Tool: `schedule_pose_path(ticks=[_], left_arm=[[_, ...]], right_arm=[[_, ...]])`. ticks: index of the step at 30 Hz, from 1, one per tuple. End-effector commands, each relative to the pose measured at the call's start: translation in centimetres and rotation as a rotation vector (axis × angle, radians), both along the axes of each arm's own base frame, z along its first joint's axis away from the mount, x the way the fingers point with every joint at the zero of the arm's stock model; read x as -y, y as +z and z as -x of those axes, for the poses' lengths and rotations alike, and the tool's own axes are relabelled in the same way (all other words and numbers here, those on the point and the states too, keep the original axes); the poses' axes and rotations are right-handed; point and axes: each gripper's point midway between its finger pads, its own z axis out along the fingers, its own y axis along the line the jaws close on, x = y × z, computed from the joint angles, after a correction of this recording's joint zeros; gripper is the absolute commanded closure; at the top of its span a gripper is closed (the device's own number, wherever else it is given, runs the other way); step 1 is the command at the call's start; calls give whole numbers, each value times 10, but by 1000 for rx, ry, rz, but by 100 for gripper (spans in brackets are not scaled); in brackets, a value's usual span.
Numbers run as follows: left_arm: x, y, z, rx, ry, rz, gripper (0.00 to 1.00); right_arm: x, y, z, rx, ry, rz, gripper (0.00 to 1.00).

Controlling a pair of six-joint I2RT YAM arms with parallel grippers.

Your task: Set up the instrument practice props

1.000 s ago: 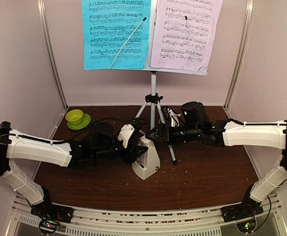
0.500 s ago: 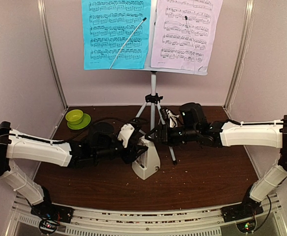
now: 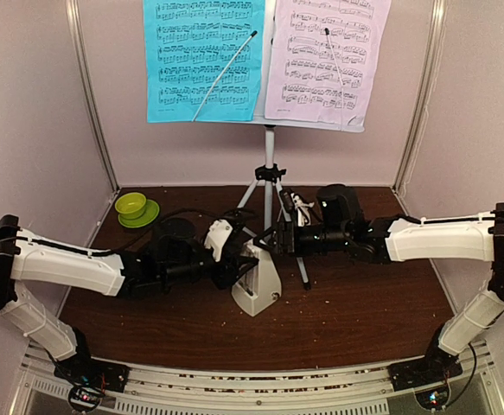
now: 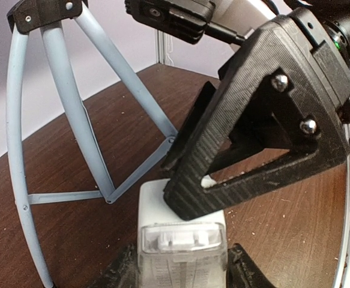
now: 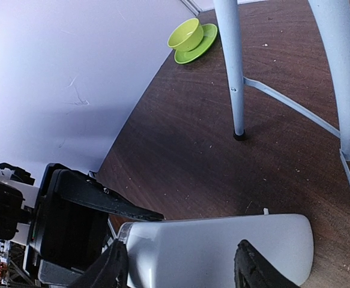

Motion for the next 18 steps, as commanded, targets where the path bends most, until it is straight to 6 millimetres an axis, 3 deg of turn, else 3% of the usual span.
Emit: schedule_pose_path(ticks=[1, 11, 16, 18], left_arm=[[2, 25, 6, 63, -49, 67, 92], [-14, 21, 14, 72, -48, 41, 92], [-30, 29, 13, 43, 13, 63, 92], [-42, 23, 8, -21, 56, 62, 92]], right_arm=[[38, -104, 18, -168, -21, 297, 40], [50, -119, 16, -175, -32, 354, 43], [46, -108, 14, -155, -21, 335, 42], [44, -102, 13, -146, -14, 326, 40]])
